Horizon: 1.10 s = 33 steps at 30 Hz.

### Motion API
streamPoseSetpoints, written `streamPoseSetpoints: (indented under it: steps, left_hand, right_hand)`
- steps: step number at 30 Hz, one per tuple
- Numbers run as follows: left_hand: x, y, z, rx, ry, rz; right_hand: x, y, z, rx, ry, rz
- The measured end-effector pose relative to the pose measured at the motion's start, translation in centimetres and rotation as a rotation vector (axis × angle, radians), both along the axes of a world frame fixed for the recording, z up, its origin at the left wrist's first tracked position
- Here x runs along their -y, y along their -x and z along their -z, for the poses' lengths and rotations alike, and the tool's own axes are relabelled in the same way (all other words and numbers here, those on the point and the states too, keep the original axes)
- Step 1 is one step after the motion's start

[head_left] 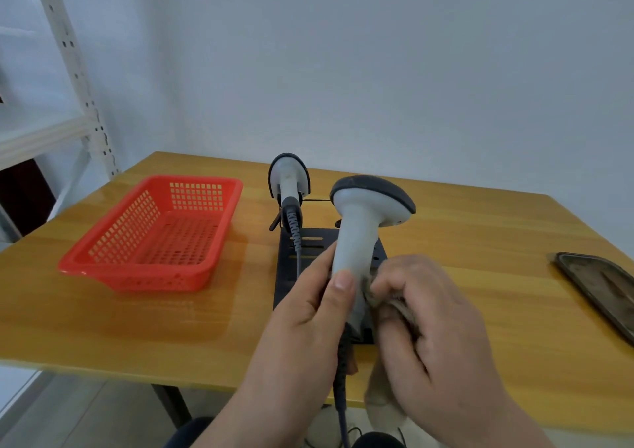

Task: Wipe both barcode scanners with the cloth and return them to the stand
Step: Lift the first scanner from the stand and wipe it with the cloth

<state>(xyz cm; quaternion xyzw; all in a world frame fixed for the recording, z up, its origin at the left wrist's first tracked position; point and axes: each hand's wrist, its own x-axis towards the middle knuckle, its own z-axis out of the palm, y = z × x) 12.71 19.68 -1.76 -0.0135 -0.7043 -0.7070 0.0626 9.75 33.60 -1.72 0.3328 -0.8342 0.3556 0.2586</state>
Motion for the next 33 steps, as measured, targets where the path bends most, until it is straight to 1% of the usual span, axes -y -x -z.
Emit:
streamPoseSetpoints:
  steps: [2, 3, 4, 7, 8, 14, 18, 20, 22, 26, 28, 31, 33]
  left_hand:
    - [0.0, 0.1, -0.3, -0.010, 0.014, -0.013]
    - [0.0, 0.3, -0.4, -0.023, 0.035, -0.017]
    - [0.0, 0.5, -0.5, -0.038, 0.064, -0.023]
    - [-0.2, 1.7, 0.1, -0.076, 0.179, -0.050]
    - [-0.4, 2.1, 0.4, -0.091, 0.217, -0.063]
    - [-1.3, 3.8, 0.9, -0.163, 0.518, -0.186]
    - [-1.9, 5.1, 0.6, -0.232, 0.608, -0.163]
    - [-2.0, 5.7, 0.8, -0.191, 0.581, -0.131]
    - [-2.1, 6.4, 0.9, -0.106, 0.506, -0.089]
    - [-1.7, 7.7, 1.2, -0.008, 0.333, -0.036]
    - [-1.2, 8.3, 1.3, 0.073, 0.250, 0.024]
    - [-1.1, 8.8, 1.4, 0.129, 0.234, 0.120]
    - [-1.1, 8.9, 1.2, 0.110, 0.224, 0.078]
  right_hand:
    - [-0.6, 0.9, 0.8, 0.000, -0.169, 0.022]
    - [-0.9, 1.3, 1.1, 0.036, -0.183, 0.052]
    - [-1.1, 1.4, 1.2, 0.107, -0.126, 0.085]
    - [-0.5, 1.5, 0.3, 0.364, 0.239, 0.073]
    - [-0.2, 1.7, -0.3, 0.415, 0.295, 0.062]
    - [0.2, 3.7, -2.5, 0.682, 0.270, 0.067]
    - [-0.5, 5.7, -2.7, 0.839, 0.291, 0.049]
    - [-1.2, 6.6, -2.6, 0.897, 0.342, 0.023]
    - [-1.7, 7.3, -2.3, 0.934, 0.369, 0.016]
    - [-2.4, 8.6, -1.5, 0.943, 0.411, 0.055]
    - [-2.6, 9.1, -1.3, 0.937, 0.414, 0.066]
    - [-2.6, 9.7, -1.3, 0.925, 0.385, 0.033]
    - [-2.3, 9.8, -1.2, 0.902, 0.330, 0.008]
